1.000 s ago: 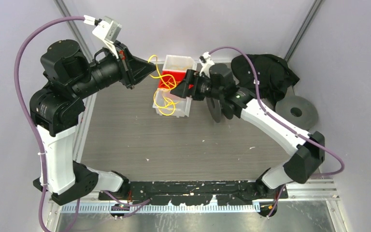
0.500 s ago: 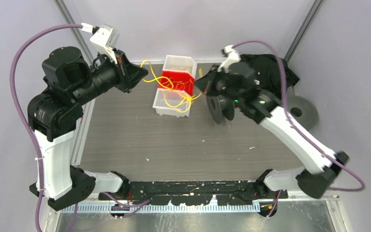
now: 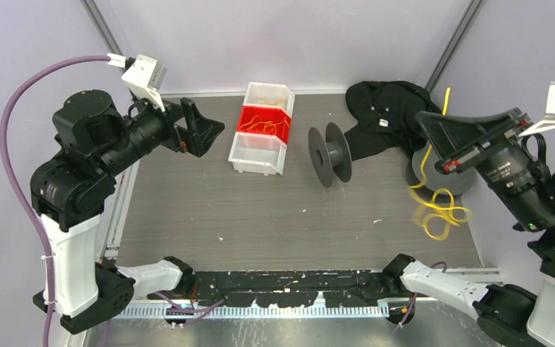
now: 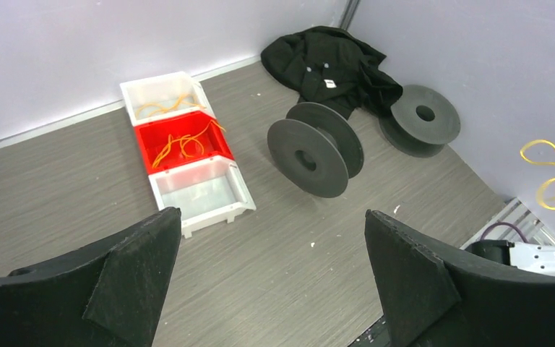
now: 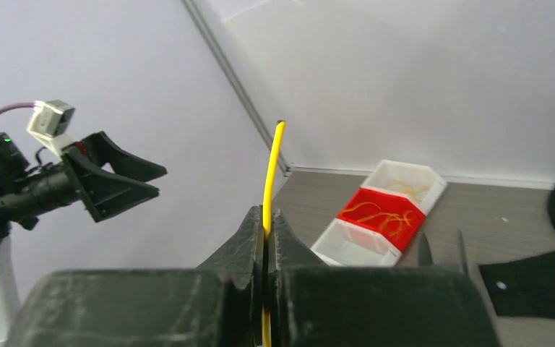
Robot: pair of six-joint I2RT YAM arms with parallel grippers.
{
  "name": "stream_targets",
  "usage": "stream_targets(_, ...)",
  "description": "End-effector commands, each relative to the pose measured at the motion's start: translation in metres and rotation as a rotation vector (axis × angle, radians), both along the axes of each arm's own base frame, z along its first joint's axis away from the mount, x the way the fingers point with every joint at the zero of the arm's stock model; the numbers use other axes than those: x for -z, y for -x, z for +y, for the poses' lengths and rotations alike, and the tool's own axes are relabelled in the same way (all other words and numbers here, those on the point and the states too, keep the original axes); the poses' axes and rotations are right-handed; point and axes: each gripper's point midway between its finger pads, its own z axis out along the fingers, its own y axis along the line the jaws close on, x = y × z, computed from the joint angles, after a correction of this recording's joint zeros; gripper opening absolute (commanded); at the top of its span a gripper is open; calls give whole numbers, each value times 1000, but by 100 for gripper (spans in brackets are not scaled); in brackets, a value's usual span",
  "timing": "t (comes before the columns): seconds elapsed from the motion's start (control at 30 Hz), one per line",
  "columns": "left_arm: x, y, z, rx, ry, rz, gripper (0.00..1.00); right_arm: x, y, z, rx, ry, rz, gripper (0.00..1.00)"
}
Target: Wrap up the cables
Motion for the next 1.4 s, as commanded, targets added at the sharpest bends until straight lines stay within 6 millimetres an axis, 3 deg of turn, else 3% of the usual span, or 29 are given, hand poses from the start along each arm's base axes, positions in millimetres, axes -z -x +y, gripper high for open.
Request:
stream_targets(0.0, 9, -17, -25, 73, 17, 22, 100, 49, -19, -27, 181, 145, 118, 0)
stream_targets(0.07, 25, -25, -38, 105, 22, 69, 100, 79, -34, -45, 317, 223, 182, 0)
stream_targets(0.27, 82, -48, -83, 217, 70, 271, 100, 195, -80, -78, 685, 520, 434, 0)
stream_targets(0.33, 103, -56, -95, 218, 66, 328, 98, 222, -86, -79, 725, 542, 481, 0)
stream_targets(0.43, 129, -59, -117, 234, 39, 395, 95, 244, -94, -75, 708, 511, 523, 0)
stream_targets(0.6, 129, -55, -146, 276, 64, 396, 93, 248, -102, -58, 609, 480, 526, 0)
stream_targets(0.8, 121, -33, -176, 461, 48, 357, 90, 222, -97, -32, 437, 490, 508, 0)
stream_targets(0.97, 136, -23, -214, 563, 0, 274, 89, 209, -98, -19, 378, 456, 515, 0)
stream_targets(1.37, 165, -27, -280, 699, 97, 192, 85, 221, -110, 9, 309, 376, 560, 0)
